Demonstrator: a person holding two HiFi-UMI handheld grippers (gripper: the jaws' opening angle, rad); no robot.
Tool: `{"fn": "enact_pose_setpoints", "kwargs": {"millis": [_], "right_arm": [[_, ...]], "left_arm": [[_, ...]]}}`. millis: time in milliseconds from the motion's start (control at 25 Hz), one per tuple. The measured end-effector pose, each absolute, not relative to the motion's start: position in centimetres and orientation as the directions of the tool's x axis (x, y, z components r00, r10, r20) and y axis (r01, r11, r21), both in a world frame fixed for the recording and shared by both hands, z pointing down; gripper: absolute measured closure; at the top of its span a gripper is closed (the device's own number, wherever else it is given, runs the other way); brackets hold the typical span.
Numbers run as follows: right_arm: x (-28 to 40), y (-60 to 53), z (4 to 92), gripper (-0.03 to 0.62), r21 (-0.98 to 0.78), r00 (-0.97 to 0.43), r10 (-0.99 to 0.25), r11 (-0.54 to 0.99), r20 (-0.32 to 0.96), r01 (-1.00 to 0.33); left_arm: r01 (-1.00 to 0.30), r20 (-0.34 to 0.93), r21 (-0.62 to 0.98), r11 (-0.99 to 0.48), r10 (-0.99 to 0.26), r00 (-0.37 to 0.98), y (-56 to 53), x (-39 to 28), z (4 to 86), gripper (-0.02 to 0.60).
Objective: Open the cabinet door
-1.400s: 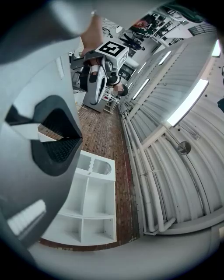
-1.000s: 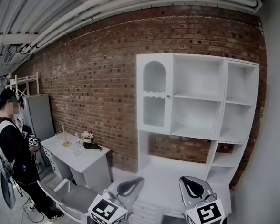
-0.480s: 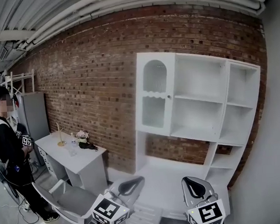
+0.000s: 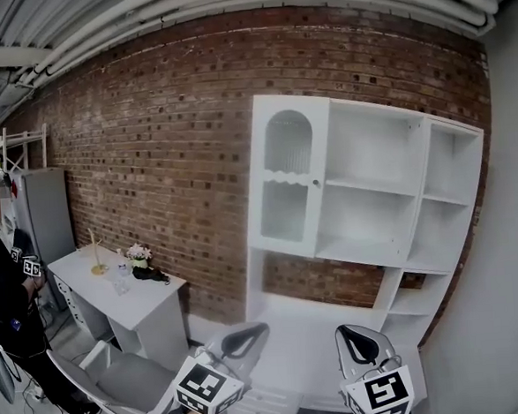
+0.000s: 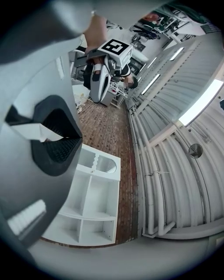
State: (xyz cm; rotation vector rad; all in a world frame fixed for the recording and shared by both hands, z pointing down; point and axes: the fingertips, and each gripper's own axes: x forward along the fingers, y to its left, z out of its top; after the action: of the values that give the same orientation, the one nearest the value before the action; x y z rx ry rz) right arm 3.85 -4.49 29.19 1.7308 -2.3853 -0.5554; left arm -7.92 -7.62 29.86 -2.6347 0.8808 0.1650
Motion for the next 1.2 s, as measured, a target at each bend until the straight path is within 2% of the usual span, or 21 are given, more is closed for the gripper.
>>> {"fn": "enact_pose_setpoints", "kwargs": {"millis": [520,1200], "right_arm": [[0.2,-9.6,29.2,0.589,0.404,-0.287,-0.954,0.230,-0.087,-0.885],[6.5,-16.9,30.2,0.589,0.372,-0.348,-0.935,0.300,-0.066,-0.879]], "left_arm": [[-0.573,-0.236,-0.278,-0.771,-0.523,0.819,-13.3,-11.0,29.9,0.580],[-0.599,-0.198,-0.281,-0.750,-0.565,0.801,-19.7,-4.0,31.3,0.580]]}}
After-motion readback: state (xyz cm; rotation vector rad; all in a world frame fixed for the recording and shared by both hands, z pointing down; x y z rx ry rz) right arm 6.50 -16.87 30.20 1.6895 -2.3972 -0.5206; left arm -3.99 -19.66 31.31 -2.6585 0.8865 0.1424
